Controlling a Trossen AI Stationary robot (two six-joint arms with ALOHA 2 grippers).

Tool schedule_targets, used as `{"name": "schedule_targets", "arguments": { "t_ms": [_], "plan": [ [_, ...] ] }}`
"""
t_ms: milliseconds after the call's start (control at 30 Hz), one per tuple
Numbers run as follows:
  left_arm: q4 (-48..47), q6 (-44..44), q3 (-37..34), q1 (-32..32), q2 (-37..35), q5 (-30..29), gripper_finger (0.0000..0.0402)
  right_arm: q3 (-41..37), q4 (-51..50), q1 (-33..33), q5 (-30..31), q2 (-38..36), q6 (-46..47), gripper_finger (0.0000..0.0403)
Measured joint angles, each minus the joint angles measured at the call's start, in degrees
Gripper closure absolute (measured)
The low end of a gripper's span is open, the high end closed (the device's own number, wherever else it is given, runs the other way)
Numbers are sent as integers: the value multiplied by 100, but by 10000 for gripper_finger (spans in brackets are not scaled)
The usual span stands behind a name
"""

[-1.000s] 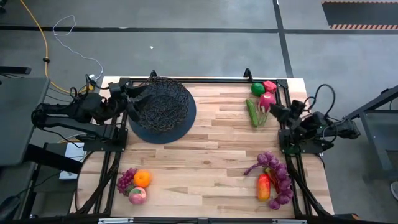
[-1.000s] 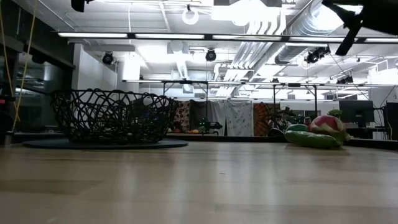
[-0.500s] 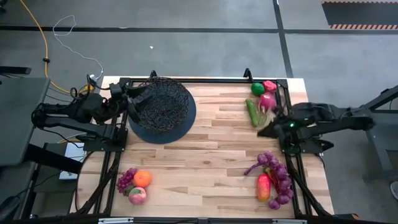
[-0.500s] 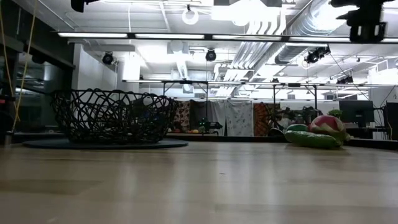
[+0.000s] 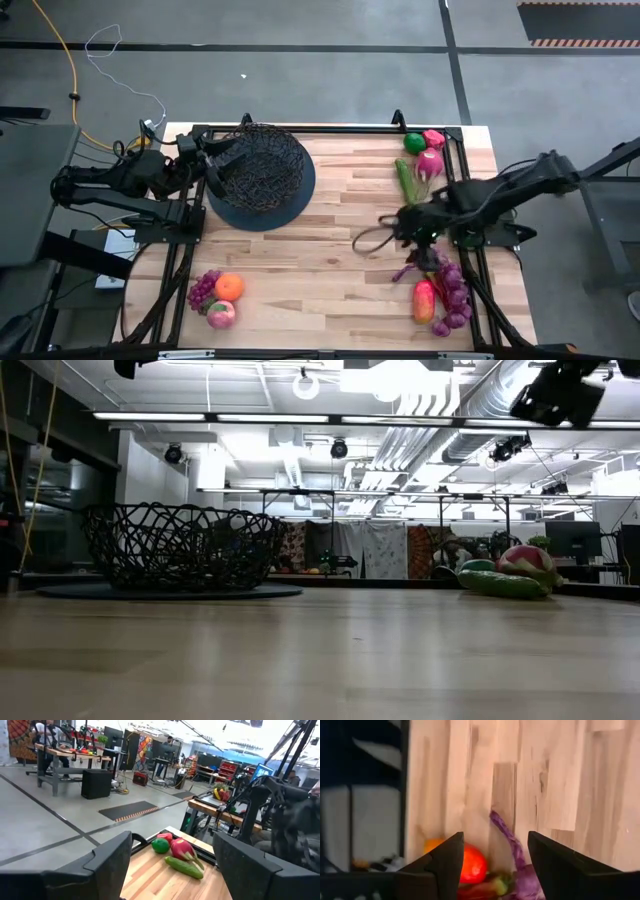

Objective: Build produce basket
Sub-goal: Put the violet onions into the black wire basket

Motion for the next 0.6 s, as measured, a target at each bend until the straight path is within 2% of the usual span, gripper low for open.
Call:
{"name": "schedule_targets", "arguments": {
  "t_ms": [267,600],
  "plan": [
    [0,-1,0,0,0,0,133,-276,279,352,152,1106,-637,192],
    [0,0,0,0,0,1,133,-523,766,684,520,1920,-766,195]
  ]
}}
